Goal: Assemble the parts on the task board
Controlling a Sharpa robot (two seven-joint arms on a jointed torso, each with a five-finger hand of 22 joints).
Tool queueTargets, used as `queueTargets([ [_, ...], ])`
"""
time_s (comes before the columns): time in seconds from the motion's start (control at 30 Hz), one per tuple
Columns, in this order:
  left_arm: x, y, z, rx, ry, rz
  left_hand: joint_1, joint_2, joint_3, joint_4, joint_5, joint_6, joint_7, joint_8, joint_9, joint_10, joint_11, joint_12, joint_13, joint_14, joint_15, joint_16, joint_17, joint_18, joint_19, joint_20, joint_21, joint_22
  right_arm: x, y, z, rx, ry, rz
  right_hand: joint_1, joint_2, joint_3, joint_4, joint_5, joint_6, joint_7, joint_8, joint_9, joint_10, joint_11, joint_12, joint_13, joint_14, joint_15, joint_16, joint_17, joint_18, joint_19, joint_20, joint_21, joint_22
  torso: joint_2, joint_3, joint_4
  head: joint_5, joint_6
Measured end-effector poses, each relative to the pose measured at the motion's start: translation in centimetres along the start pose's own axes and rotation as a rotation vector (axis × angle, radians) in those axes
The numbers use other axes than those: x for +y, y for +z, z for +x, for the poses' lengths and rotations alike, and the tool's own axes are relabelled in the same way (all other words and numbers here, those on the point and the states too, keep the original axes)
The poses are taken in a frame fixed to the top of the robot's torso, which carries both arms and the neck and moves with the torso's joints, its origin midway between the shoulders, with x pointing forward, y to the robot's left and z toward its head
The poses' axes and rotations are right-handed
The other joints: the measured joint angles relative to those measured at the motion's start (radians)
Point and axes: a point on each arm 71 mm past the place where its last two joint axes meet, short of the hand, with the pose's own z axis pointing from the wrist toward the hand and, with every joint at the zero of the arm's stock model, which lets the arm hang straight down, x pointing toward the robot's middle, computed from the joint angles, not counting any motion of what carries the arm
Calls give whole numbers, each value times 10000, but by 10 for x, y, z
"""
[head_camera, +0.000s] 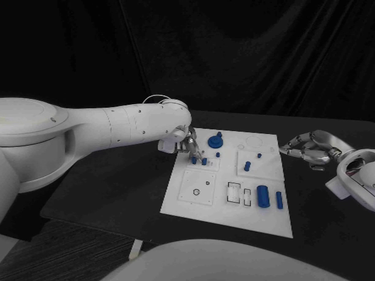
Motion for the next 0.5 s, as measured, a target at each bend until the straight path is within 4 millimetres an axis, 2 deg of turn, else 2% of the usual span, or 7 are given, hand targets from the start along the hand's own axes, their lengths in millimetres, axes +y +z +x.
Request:
queueTargets([
  [0.03,0,0,0,-2,1,8,3,3,0,0,16,0,0,1,13,1,-1,0,0,0,0,0,0,0,0,0,0,0,0,0,0,8,0,5,0,0,0,0,0,0,0,0,0,0,0,0,0,0,0,0,0,0,0,0,0,0,0,0,0,1,0],
  [0.17,0,0,0,-18,-16,32,264,29,-1,-1,544,-5,-2,119,289,46,-56,0,0,0,-1,0,0,0,0,-1,0,0,0,0,1,42,-2,25,0,0,0,0,0,0,0,0,0,0,0,0,0,0,0,0,0,0,0,0,0,0,0,-1,-1,7,0],
  [0.2,0,0,0,-21,-20,33,305,70,-105,-101,732,-123,-117,119,296,46,-56,0,0,0,-1,0,0,0,0,-1,0,0,0,0,1,51,-3,30,0,0,0,0,0,0,0,0,0,0,0,0,0,0,0,0,0,0,0,0,0,0,0,0,-1,10,0],
  [0.23,0,0,0,-24,-25,35,314,79,-375,-23,820,-127,-123,129,302,46,-56,0,0,0,-1,0,0,0,0,-1,0,0,0,0,1,63,-4,35,0,0,0,0,0,0,0,0,0,0,0,0,0,0,0,0,0,1,0,0,0,0,0,-1,-1,13,0],
  [0.3,0,0,0,-27,-29,37,437,95,-424,-71,1222,-129,-123,194,401,46,-57,0,0,-1,-2,0,0,0,1,-2,0,0,-1,1,1,81,-5,45,0,-1,0,0,0,0,0,0,0,0,0,0,0,0,0,0,0,0,0,0,0,0,0,-1,-2,16,0],
  [0.37,0,0,0,-27,-31,39,585,58,-424,-71,1647,-129,-123,194,430,46,-58,0,0,-1,-2,0,0,0,1,-2,0,0,-1,1,2,100,-7,57,156,-156,0,0,0,0,0,0,0,0,0,0,0,0,0,0,0,0,0,0,0,0,0,-1,-2,16,0],
  [0.5,0,0,0,-26,-30,43,734,76,-424,-72,2236,-129,-124,194,494,45,-59,0,0,-1,-2,0,0,0,1,-3,0,0,-1,1,2,130,-10,74,155,-155,0,0,0,0,0,0,0,0,0,0,0,0,0,0,0,0,0,0,0,0,0,-1,-2,17,0],
])
